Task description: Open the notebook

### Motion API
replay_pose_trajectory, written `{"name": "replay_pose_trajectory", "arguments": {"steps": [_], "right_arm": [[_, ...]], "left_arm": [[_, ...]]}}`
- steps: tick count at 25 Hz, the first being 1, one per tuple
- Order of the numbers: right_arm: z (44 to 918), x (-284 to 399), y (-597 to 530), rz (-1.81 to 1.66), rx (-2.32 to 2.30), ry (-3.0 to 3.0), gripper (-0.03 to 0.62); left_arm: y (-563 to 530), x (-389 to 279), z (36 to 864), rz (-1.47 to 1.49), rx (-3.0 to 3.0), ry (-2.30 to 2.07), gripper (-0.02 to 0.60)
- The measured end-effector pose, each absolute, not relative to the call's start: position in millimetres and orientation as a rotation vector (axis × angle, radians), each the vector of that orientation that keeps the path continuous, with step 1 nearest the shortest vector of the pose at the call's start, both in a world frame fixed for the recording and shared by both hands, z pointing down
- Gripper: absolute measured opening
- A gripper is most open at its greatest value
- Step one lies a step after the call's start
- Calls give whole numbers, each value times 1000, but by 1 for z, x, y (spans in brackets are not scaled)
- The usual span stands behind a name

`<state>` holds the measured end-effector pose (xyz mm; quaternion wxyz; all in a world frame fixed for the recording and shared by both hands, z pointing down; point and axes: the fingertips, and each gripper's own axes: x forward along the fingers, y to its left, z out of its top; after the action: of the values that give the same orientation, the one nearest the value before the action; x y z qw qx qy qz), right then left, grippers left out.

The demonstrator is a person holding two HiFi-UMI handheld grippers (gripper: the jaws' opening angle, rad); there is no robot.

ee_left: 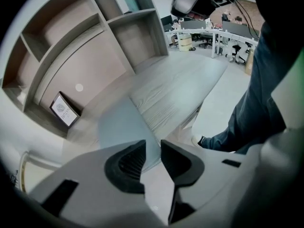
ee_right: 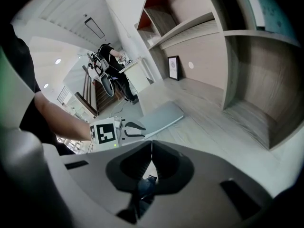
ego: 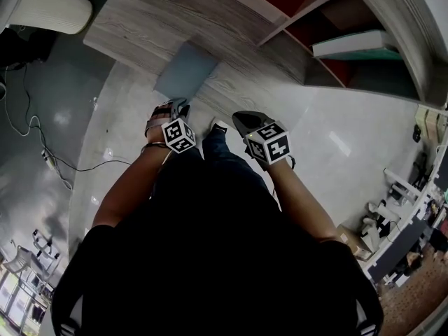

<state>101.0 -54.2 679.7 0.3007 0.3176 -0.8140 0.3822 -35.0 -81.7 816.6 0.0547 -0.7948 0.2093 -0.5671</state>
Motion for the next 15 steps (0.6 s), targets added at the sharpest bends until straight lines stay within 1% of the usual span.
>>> {"name": "replay_pose_trajectory", "arguments": {"steps": [7, 15], "right_arm": [[662, 97, -58, 982, 823, -2200, 3], [645, 99, -70, 928, 812, -2235, 3]], "left_arm": [[-82, -36, 800, -1727, -2465, 635, 38], [-90, -45, 775, -1730, -2479, 710, 21]]}}
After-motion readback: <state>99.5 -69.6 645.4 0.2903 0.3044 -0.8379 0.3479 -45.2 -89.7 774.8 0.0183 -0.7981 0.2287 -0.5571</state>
